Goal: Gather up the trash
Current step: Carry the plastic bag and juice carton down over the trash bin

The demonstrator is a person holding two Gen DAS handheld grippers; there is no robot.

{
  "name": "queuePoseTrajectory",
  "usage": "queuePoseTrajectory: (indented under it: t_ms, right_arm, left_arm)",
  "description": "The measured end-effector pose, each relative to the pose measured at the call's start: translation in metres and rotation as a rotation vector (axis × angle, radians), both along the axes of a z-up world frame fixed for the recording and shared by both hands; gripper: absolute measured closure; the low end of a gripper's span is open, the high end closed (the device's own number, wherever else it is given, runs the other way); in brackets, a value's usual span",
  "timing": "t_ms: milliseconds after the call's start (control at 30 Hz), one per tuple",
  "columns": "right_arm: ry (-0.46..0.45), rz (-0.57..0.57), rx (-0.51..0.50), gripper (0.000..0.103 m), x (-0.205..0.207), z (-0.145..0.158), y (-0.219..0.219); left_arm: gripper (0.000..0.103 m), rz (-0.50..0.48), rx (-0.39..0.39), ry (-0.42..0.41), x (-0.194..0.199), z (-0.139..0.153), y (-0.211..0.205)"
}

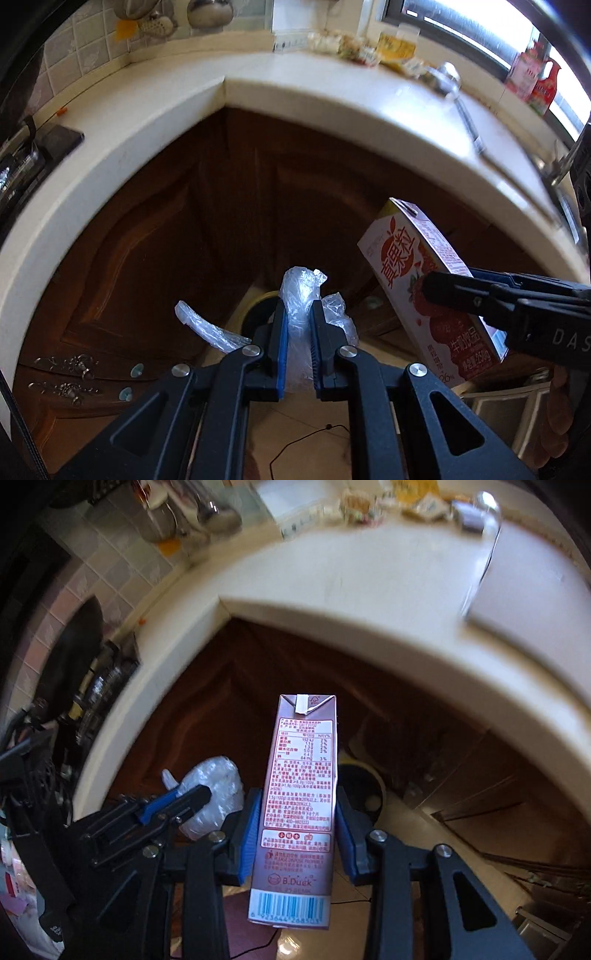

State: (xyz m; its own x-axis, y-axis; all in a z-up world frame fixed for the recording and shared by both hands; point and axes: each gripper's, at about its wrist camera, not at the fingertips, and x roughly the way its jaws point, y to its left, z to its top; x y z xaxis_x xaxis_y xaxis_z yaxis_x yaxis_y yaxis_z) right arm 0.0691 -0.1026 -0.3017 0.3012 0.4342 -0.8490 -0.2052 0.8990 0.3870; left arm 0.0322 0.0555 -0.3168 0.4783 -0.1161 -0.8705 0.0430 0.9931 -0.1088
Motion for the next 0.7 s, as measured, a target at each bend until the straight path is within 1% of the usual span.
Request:
queuePoseTrajectory:
  t_ms: [67,167,333,433,567,700]
  right_arm:
    - [0.041,-0.006,-0.011,0.066,0.005,-0.036,0.010]
    - [0.086,-0.023,-0.027,0.066,0.012,-0.084,0.019]
    - [0.141,-0.036,-0.039,0.066,0.027,-0.156,0.030]
    - [0.158,-0.033,-0.054,0.066,0.035,-0.193,0.038]
    - [0.148,-0.021,-0.077,0.066,0.046,-0.232,0.048]
    - [0.141,-0.024,-0.085,0.066,0.055,-0.263,0.053]
  left_arm:
    - [0.094,-0.002,0.002,0.027,0.003,-0.029,0.006]
    - [0.094,0.001,-0.017,0.071,0.010,-0.075,0.016]
    - [0.094,0.002,-0.040,0.122,0.025,-0.144,0.025]
    - [0.094,-0.007,-0.043,0.136,0.037,-0.182,0.027]
    - [0.094,-0.014,-0.041,0.154,0.049,-0.229,0.026]
    - [0.093,-0.018,-0.035,0.170,0.060,-0.267,0.025]
